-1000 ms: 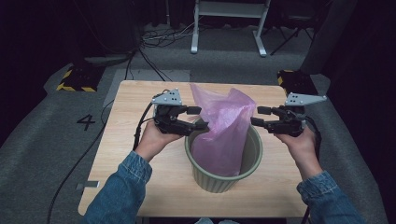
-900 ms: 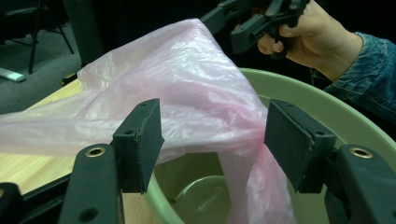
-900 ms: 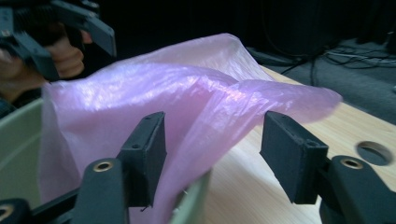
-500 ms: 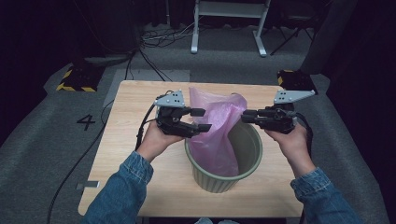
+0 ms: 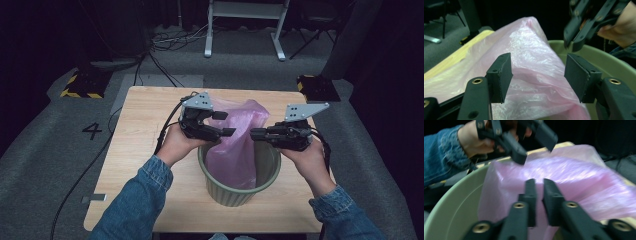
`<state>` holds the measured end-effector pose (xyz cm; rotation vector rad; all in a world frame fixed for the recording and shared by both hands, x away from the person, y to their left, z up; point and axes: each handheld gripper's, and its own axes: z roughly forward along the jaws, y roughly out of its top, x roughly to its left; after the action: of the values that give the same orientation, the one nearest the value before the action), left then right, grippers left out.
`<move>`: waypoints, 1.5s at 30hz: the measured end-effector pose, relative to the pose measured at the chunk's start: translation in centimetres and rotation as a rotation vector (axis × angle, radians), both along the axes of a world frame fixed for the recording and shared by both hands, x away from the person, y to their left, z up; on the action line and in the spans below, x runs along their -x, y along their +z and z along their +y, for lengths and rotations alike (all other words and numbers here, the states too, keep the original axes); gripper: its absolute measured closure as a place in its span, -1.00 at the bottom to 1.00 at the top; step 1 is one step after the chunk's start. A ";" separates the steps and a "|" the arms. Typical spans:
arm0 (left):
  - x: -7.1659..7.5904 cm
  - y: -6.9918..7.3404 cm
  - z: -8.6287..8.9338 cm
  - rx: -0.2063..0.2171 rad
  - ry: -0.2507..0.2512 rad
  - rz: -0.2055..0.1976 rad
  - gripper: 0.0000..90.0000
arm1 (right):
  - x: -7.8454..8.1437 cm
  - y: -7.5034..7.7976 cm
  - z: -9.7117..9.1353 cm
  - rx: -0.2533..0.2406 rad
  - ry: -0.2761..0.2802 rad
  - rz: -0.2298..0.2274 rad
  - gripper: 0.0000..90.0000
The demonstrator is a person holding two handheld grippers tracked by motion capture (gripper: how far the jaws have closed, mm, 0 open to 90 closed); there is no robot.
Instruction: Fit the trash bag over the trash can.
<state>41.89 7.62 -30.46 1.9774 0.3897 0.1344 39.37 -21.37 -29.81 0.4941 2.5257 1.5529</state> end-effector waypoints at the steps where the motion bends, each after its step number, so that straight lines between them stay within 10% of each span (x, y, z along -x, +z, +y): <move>1: -0.1 -0.1 -0.1 -0.004 -0.002 0.004 -0.13 | 0.0 0.1 -0.2 -0.011 -0.019 -0.013 0.61; 10: 0.2 -0.2 0.6 0.012 -0.005 0.007 -0.11 | -2.0 0.9 -2.3 -0.058 -0.228 -0.135 -0.12; 14: 0.6 -0.2 0.8 0.009 -0.011 0.003 -0.11 | -3.5 0.1 -1.6 -0.047 -0.209 -0.056 -0.05; 17: 0.9 -0.2 0.8 0.008 -0.017 -0.003 -0.11 | -3.5 -0.4 -0.9 -0.016 -0.158 -0.025 0.46; 31: 3.8 0.6 -1.4 -0.033 -0.128 -0.043 -0.10 | 2.2 0.4 2.7 0.032 0.109 -0.042 0.88; 39: 5.1 -0.4 -2.1 -0.193 -0.133 -0.065 0.96 | 2.4 -0.2 1.6 0.020 0.096 -0.001 0.91; 45: 4.9 -0.9 -1.5 -0.196 -0.119 -0.040 1.00 | 2.1 0.3 -0.5 -0.015 0.014 -0.027 0.57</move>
<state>36.99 6.11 -31.38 2.1822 0.2392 0.1399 37.22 -21.92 -29.55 0.4544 2.5045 1.5741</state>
